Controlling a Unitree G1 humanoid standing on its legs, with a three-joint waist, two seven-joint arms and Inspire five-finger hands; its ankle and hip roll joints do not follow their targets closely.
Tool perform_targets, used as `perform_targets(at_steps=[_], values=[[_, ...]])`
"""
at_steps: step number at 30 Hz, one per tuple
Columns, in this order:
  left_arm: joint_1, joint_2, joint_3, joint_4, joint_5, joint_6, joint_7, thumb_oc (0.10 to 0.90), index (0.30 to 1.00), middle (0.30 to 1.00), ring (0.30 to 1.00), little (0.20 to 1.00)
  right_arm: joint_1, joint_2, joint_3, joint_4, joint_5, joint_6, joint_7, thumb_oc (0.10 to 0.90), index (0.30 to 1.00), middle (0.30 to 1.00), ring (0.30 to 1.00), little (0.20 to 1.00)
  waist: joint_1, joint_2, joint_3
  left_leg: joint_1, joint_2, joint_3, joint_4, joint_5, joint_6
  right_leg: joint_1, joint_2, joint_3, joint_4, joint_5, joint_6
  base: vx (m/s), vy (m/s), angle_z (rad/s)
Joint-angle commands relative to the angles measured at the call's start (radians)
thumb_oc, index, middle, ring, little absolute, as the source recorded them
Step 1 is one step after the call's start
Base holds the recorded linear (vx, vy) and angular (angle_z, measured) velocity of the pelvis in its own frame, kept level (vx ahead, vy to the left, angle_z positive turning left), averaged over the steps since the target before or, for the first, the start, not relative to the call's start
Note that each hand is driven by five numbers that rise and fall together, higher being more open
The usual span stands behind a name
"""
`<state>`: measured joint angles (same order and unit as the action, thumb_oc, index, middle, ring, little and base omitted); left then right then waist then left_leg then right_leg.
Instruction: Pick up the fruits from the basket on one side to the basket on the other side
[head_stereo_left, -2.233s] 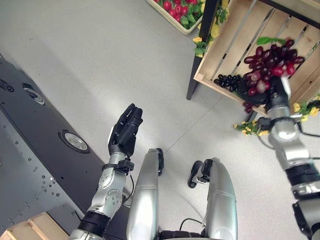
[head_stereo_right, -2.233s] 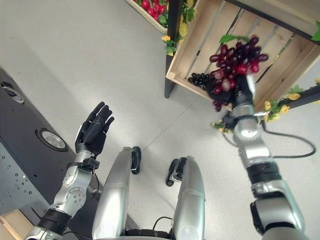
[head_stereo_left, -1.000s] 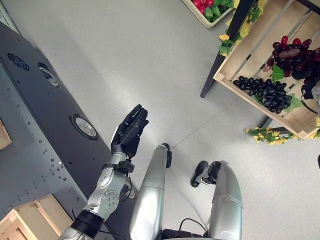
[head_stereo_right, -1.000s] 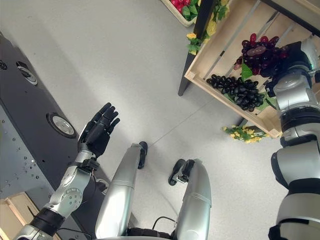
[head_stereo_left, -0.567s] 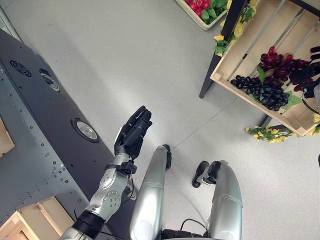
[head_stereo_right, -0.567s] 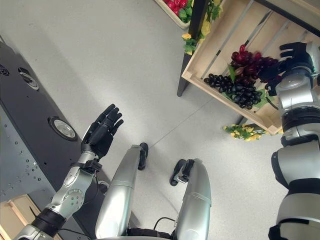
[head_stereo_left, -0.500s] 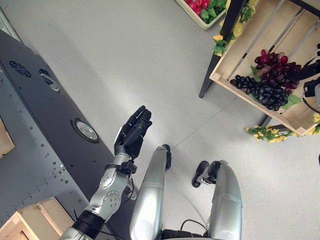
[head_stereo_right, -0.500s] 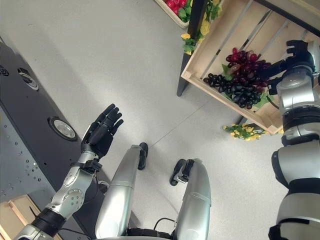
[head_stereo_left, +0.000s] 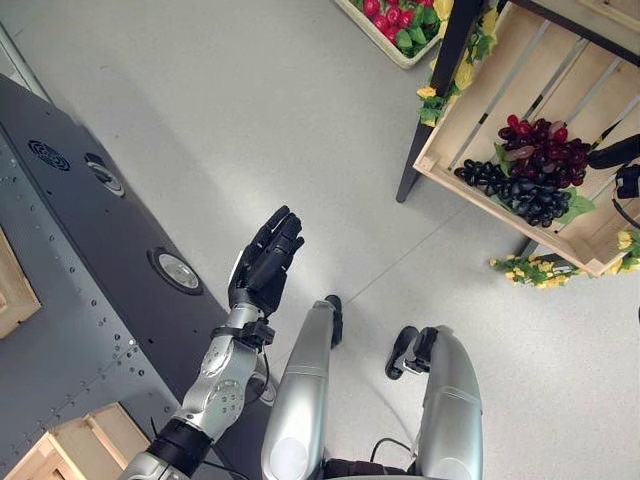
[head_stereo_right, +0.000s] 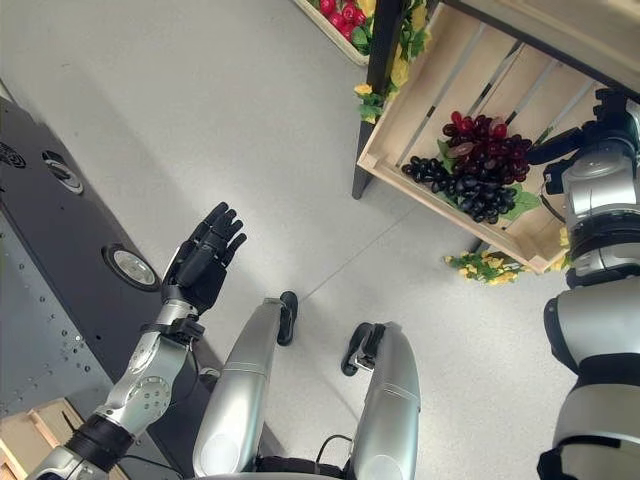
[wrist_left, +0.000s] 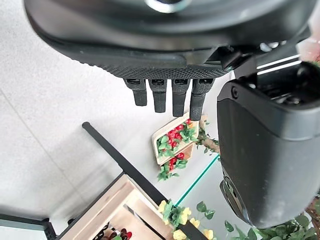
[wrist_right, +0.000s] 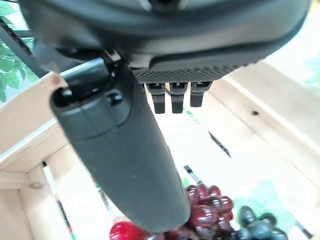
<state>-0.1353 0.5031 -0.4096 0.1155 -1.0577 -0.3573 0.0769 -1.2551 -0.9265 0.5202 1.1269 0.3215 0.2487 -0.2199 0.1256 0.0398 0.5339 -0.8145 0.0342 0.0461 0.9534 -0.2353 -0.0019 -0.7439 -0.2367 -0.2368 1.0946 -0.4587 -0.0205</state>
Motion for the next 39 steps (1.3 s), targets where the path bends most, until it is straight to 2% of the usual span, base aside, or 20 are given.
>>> perform_targets(at_steps=[1,5,9,10,11,13,18,25,27,29,32,37,39], values=[[-0.024,-0.027,0.019,-0.153,0.008,-0.116,-0.041,0.800,0.900,0.900,0.900,0.900,-0.097,-0.071,0.033,-0.131,0.007,-0.156,0.008,0.800,0.900,0.900,0.900,0.900,0.000,0.026,-0.014,0.144,0.000,0.061,-0.055,-0.095,0.088,0.079,0.017,-0.027,-0.131,0.131,-0.057,0.00,0.000,0.00],[-0.030,-0.037,0.039,-0.149,0.016,-0.111,-0.036,0.800,0.900,0.900,0.900,0.900,0.014,-0.037,-0.033,-0.241,0.069,-0.206,0.008,0.800,0.900,0.900,0.900,0.900,-0.009,0.012,-0.014,0.204,0.004,0.065,-0.079,-0.103,0.088,0.140,0.017,-0.028,-0.162,0.128,-0.055,0.00,0.005,-0.01],[-0.056,-0.065,0.053,-0.124,0.041,-0.102,-0.020,0.800,0.900,0.900,0.900,0.900,0.192,0.042,-0.111,-0.362,0.102,-0.256,0.017,0.800,0.900,0.900,0.900,0.900,-0.024,-0.006,-0.015,0.275,0.007,0.069,-0.100,-0.110,0.089,0.215,0.019,-0.027,-0.193,0.128,-0.054,0.00,0.007,-0.01],[-0.067,-0.077,0.058,-0.113,0.049,-0.094,-0.010,0.800,0.900,0.900,0.900,0.900,0.254,0.079,-0.139,-0.376,0.118,-0.288,0.055,0.800,0.900,0.900,0.900,0.900,-0.030,-0.012,-0.019,0.301,0.012,0.071,-0.107,-0.113,0.089,0.243,0.018,-0.028,-0.204,0.128,-0.054,0.01,0.022,-0.05],[-0.067,-0.077,0.057,-0.113,0.049,-0.094,-0.010,0.800,0.900,0.900,0.900,0.900,0.255,0.079,-0.140,-0.377,0.118,-0.288,0.055,0.800,0.900,0.900,0.900,0.900,-0.029,-0.012,-0.019,0.302,0.012,0.071,-0.108,-0.113,0.089,0.244,0.018,-0.028,-0.205,0.128,-0.054,0.02,0.024,-0.06],[-0.092,-0.101,0.056,-0.072,0.068,-0.088,0.001,0.800,0.900,0.900,0.900,0.900,0.352,0.159,-0.167,-0.384,0.102,-0.338,0.070,0.800,0.900,0.900,0.900,0.900,-0.040,-0.021,-0.035,0.348,0.021,0.073,-0.120,-0.117,0.090,0.294,0.017,-0.026,-0.224,0.127,-0.053,0.05,0.020,-0.05],[-0.106,-0.126,0.072,-0.033,0.094,-0.077,0.004,0.800,0.900,0.900,0.900,0.900,0.478,0.251,-0.183,-0.424,0.075,-0.397,0.111,0.800,0.900,0.900,0.900,0.900,-0.049,-0.033,-0.057,0.400,0.031,0.074,-0.117,-0.136,0.094,0.353,0.012,-0.024,-0.234,0.115,-0.055,0.04,-0.012,-0.06],[-0.097,-0.148,0.103,0.005,0.111,-0.064,-0.013,0.800,0.900,0.900,0.900,0.900,0.569,0.335,-0.167,-0.488,0.071,-0.461,0.145,0.800,0.900,0.900,0.900,0.900,-0.052,-0.040,-0.074,0.444,0.035,0.070,-0.101,-0.161,0.095,0.404,0.010,-0.023,-0.227,0.095,-0.057,0.02,-0.013,-0.02],[-0.084,-0.154,0.113,0.023,0.115,-0.056,-0.034,0.800,0.900,0.900,0.900,0.900,0.615,0.375,-0.160,-0.527,0.058,-0.510,0.150,0.800,0.900,0.900,0.900,0.900,-0.053,-0.042,-0.081,0.461,0.035,0.067,-0.098,-0.168,0.094,0.425,0.007,-0.026,-0.227,0.091,-0.056,0.01,-0.035,0.01],[-0.076,-0.158,0.116,0.029,0.123,-0.050,-0.042,0.800,0.900,0.900,0.900,0.900,0.641,0.392,-0.158,-0.541,0.047,-0.528,0.153,0.800,0.900,0.900,0.900,0.900,-0.053,-0.043,-0.087,0.474,0.032,0.064,-0.106,-0.167,0.092,0.439,0.007,-0.027,-0.235,0.092,-0.054,0.01,-0.022,0.00],[-0.047,-0.160,0.127,0.063,0.197,-0.020,-0.042,0.800,0.900,0.900,0.900,0.900,0.739,0.439,-0.151,-0.572,0.003,-0.519,0.120,0.800,0.900,0.900,0.900,0.900,-0.060,-0.048,-0.110,0.532,0.029,0.058,-0.174,-0.147,0.083,0.501,0.018,-0.026,-0.300,0.111,-0.042,0.04,-0.050,0.02],[-0.001,-0.151,0.146,0.117,0.235,0.017,-0.018,0.800,0.900,0.900,0.900,0.900,0.888,0.454,-0.196,-0.596,0.059,-0.558,0.173,0.800,0.900,0.900,0.900,0.900,-0.070,-0.049,-0.150,0.607,0.027,0.067,-0.300,-0.100,0.067,0.575,0.033,-0.032,-0.420,0.148,-0.022,0.06,-0.032,0.00],[0.064,-0.158,0.175,0.190,0.260,0.064,-0.022,0.800,0.900,0.900,0.900,0.900,1.044,0.507,-0.227,-0.631,0.055,-0.607,0.225,0.800,0.900,0.900,0.900,0.900,-0.075,-0.047,-0.203,0.687,0.011,0.069,-0.464,-0.032,0.044,0.652,0.064,-0.034,-0.576,0.195,0.001,0.15,-0.078,-0.04]])
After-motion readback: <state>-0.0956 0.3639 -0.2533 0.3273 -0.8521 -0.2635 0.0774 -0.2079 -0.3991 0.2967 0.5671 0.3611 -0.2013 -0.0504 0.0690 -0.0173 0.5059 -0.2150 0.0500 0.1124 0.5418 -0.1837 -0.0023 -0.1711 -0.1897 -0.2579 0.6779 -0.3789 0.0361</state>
